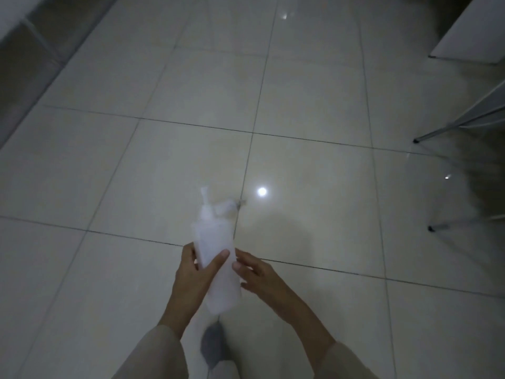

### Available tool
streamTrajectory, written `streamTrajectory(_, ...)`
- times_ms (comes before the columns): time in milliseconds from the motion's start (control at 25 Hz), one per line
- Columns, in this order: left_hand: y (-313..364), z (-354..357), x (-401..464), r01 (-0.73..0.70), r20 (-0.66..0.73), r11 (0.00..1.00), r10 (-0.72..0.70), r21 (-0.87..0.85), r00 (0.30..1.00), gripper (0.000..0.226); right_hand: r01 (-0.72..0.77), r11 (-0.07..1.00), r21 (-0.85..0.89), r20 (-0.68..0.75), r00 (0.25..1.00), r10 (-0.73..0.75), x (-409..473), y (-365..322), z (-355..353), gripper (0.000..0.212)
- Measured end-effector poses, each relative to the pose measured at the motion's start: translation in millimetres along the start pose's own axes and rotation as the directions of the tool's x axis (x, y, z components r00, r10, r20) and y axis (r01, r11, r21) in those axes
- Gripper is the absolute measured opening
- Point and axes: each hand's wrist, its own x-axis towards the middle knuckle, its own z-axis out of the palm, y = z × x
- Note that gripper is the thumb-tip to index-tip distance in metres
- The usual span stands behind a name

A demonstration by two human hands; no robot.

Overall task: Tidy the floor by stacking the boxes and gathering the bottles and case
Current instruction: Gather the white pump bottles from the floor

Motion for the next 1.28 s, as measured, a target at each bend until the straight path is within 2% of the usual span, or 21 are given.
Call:
streamTrajectory(120,7.0,-36.7,63.0,0.039,-0.057,0.997,-0.035,0.072,0.998,0.059,-0.101,0.994,-0.041,-0.175,0.980,0.093,67.3,-3.8,4.3,0.033)
streamTrajectory(240,-0.2,-58.5,130.6,0.056,-0.123,0.993,-0.043,0.100,0.992,0.069,-0.236,0.963,-0.126,-0.281,0.940,0.194,149.3,10.7,-2.1,0.034)
streamTrajectory(400,-33.0,-61.6,217.3,0.067,-0.204,0.995,-0.051,0.075,0.978,0.064,-0.339,0.916,-0.214,-0.378,0.893,0.243,258.7,33.8,-16.9,0.038)
streamTrajectory(640,-103.6,-47.7,331.8,0.094,-0.238,0.990,-0.066,0.108,0.969,0.066,-0.479,0.862,-0.166,-0.376,0.839,0.394,394.8,69.8,-6.9,0.059)
streamTrajectory(760,-126.6,-41.5,365.7,0.099,-0.240,0.989,-0.071,0.108,0.968,0.067,-0.478,0.860,-0.180,-0.380,0.840,0.387,435.3,94.0,-0.3,0.054)
streamTrajectory(920,-132.5,-37.9,367.5,0.102,-0.216,0.990,-0.078,0.102,0.973,0.063,-0.444,0.878,-0.177,-0.594,0.760,0.264,431.9,109.8,-6.8,0.036)
streamTrajectory(1000,-118.7,-38.0,352.3,0.101,-0.182,0.989,-0.081,0.104,0.980,0.057,-0.419,0.894,-0.162,-0.640,0.734,0.227,402.7,101.1,-19.6,0.032)
streamTrajectory(1120,-79.9,-37.8,316.8,0.076,-0.122,0.992,-0.063,0.104,0.991,0.055,-0.287,0.949,-0.131,-0.625,0.767,0.146,337.6,71.7,-35.8,0.031)
streamTrajectory(1200,-41.0,-35.5,283.5,0.047,-0.076,0.992,-0.038,0.117,0.996,0.058,-0.164,0.982,-0.095,-0.599,0.798,0.075,281.3,37.3,-40.2,0.043)
streamTrajectory(1280,1.1,-32.2,244.8,0.000,-0.017,0.989,0.003,0.146,1.000,0.066,-0.041,0.996,-0.080,-0.584,0.812,-0.014,224.7,-2.2,-41.1,0.065)
